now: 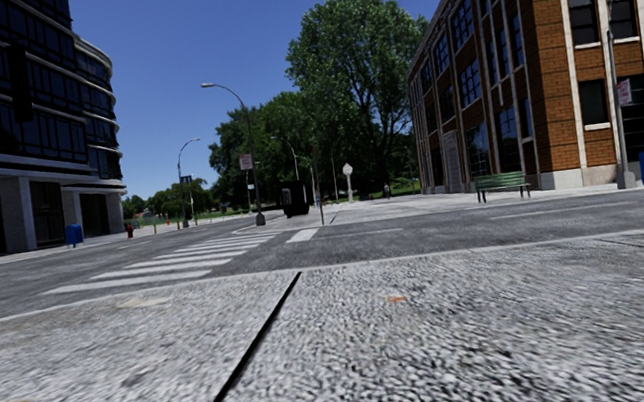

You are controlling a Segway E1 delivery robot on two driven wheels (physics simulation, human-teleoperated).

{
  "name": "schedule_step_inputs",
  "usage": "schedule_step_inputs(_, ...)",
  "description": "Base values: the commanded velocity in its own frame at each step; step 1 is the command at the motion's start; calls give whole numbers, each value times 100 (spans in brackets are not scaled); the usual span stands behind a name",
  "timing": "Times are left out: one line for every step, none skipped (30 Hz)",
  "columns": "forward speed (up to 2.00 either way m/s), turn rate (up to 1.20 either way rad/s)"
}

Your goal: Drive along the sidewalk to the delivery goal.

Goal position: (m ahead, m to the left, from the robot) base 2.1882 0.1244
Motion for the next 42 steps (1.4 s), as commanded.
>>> schedule_step_inputs(140, 0)
schedule_step_inputs(140, 0)
schedule_step_inputs(140, 0)
schedule_step_inputs(140, 0)
schedule_step_inputs(140, 0)
schedule_step_inputs(139, 0)
schedule_step_inputs(139, 0)
schedule_step_inputs(138, 0)
schedule_step_inputs(137, 0)
schedule_step_inputs(136, 0)
schedule_step_inputs(136, 0)
schedule_step_inputs(135, 0)
schedule_step_inputs(132, 0)
schedule_step_inputs(132, 0)
schedule_step_inputs(126, 0)
schedule_step_inputs(119, 0)
schedule_step_inputs(117, 0)
schedule_step_inputs(117, 0)
schedule_step_inputs(117, 0)
schedule_step_inputs(117, 0)
schedule_step_inputs(117, 0)
schedule_step_inputs(117, 0)
schedule_step_inputs(116, 0)
schedule_step_inputs(116, 0)
schedule_step_inputs(115, 0)
schedule_step_inputs(115, 0)
schedule_step_inputs(113, 0)
schedule_step_inputs(112, 0)
schedule_step_inputs(109, 0)
schedule_step_inputs(109, 0)
schedule_step_inputs(100, 0)
schedule_step_inputs(92, 0)
schedule_step_inputs(88, 0)
schedule_step_inputs(88, 0)
schedule_step_inputs(85, 0)
schedule_step_inputs(80, 0)
schedule_step_inputs(70, 0)
schedule_step_inputs(70, 0)
schedule_step_inputs(0, 0)
schedule_step_inputs(0, 0)
schedule_step_inputs(0, 0)
schedule_step_inputs(0, 0)
